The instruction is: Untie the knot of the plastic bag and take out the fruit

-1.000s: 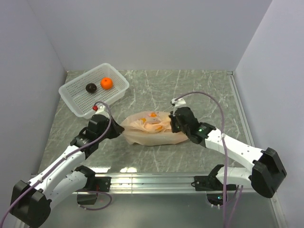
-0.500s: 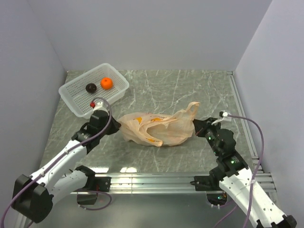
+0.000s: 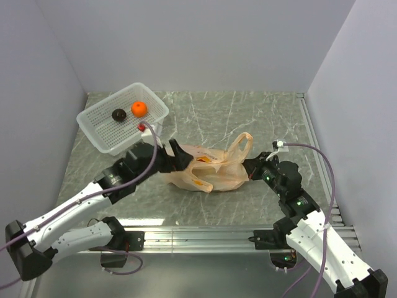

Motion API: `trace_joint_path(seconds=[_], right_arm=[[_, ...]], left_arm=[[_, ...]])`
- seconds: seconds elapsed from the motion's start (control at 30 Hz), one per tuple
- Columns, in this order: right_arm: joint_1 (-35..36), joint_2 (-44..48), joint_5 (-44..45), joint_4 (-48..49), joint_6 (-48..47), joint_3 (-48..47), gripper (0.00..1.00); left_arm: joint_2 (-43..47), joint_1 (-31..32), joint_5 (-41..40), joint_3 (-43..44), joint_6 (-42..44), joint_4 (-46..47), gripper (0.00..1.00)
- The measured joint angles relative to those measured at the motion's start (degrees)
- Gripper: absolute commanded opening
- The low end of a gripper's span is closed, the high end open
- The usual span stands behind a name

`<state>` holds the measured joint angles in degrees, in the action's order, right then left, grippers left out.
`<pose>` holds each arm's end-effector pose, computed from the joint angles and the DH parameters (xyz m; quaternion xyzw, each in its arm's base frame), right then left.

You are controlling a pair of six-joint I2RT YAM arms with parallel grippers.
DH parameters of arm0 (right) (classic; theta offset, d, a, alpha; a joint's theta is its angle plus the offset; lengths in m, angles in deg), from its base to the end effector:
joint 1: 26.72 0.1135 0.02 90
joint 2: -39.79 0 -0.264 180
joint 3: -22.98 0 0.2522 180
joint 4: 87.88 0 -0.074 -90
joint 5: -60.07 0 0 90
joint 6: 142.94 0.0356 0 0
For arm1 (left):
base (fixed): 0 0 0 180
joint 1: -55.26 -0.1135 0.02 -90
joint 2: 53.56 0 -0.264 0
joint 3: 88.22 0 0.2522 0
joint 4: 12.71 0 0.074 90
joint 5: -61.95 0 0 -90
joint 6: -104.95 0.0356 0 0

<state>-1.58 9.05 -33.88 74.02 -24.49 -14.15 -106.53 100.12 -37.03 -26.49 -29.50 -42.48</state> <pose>0.1356 0.0664 0.2543 0.0006 0.7754 0.3083 0.5511 0.1543 -0.1457 0.3235 -0.0414 0.8218 -0.3509 0.4470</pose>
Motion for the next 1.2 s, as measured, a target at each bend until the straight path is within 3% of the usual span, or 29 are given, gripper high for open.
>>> trace_joint_path(seconds=[0.27,0.47,0.57,0.6,0.67,0.7,0.77,0.97,1.2], right_arm=[[0.3,-0.1,-0.5,0.0,-0.8,-0.1,0.00],[0.5,-0.2,-0.7,0.0,-1.0,-0.1,0.00],[0.5,-0.2,-0.7,0.0,-1.1,-0.1,0.00],[0.5,-0.2,-0.7,-0.1,-1.1,-0.1,0.00],[0.6,-0.2,-0.4,-0.6,-1.2,-0.2,0.00],[0.6,-0.2,0.1,-1.2,-1.3,-0.3,0.00],[0.6,-0.1,2.3,-3.1,-1.3,-1.2,0.00],[0.5,0.0,14.6,-10.4,0.8,-5.2,0.00],[-0.7,-3.3,15.8,-13.9,3.2,-9.6,0.00]], left_arm=[[-2.9,14.0,-16.1,-9.5,-13.9,-0.3,0.91],[-7.3,17.4,-25.9,-10.3,-19.6,1.0,0.83],[-9.8,17.4,-28.9,-10.3,-21.0,2.2,0.71],[-10.3,17.4,-29.6,-10.3,-21.2,2.4,0.52],[-10.8,17.2,-30.8,-10.2,-21.2,2.9,0.31],[-11.0,16.7,-31.2,-10.0,-21.0,2.6,0.12],[-11.4,14.9,-31.3,-9.2,-20.0,1.2,0.01],[-7.3,0.2,-26.6,-7.8,-10.6,-4.2,0.00],[-2.0,-13.8,-6.0,-2.6,3.7,-9.5,0.01]])
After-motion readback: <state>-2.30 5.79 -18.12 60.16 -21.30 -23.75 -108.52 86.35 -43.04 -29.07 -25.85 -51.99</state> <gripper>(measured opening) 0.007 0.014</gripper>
